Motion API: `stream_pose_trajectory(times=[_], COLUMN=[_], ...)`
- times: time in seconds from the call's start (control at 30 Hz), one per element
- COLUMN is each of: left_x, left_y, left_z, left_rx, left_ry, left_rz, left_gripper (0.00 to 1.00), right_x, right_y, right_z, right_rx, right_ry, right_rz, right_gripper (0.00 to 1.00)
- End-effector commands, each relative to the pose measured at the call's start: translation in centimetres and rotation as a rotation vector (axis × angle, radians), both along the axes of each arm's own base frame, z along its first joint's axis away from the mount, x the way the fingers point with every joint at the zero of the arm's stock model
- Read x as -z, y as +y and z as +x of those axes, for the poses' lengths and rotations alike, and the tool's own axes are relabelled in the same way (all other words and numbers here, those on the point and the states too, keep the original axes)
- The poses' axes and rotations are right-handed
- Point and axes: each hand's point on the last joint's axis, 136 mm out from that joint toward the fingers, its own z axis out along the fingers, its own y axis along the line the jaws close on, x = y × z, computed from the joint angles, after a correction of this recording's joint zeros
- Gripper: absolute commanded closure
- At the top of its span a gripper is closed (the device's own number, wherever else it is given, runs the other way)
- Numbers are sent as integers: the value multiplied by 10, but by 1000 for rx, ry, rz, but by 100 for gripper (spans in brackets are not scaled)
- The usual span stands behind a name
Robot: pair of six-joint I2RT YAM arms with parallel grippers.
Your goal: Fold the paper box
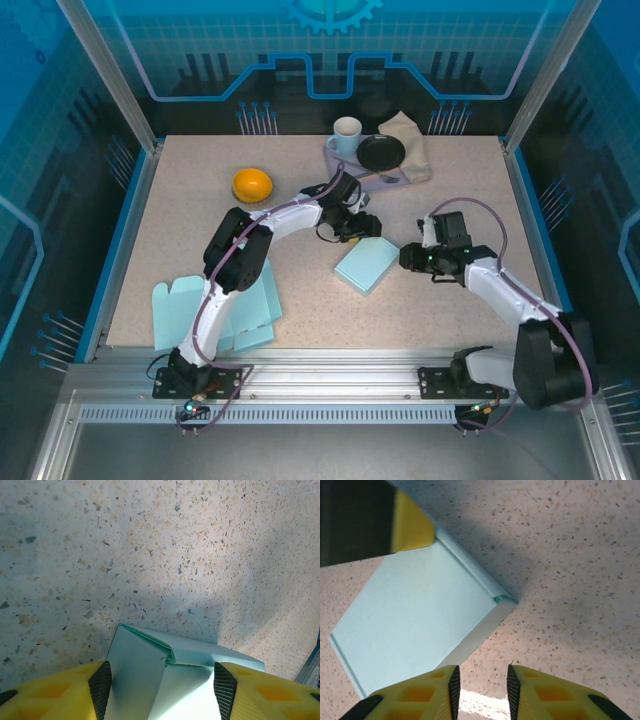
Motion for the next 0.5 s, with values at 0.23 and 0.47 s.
stream_pose_trajectory(times=[0.23,0.47], left_x=[-104,-127], left_y=[63,155], left_z=[26,-10], left_rx=[-125,-350], left_ry=[-149,-204], left_rz=[-19,84], left_gripper=[34,34], right_x=[-48,-24], right_y=[42,90], right_z=[-2,-5], right_rx=[-377,-728], right_ry=[-251,-189], right_rz=[-359,-396], right_gripper=[46,42])
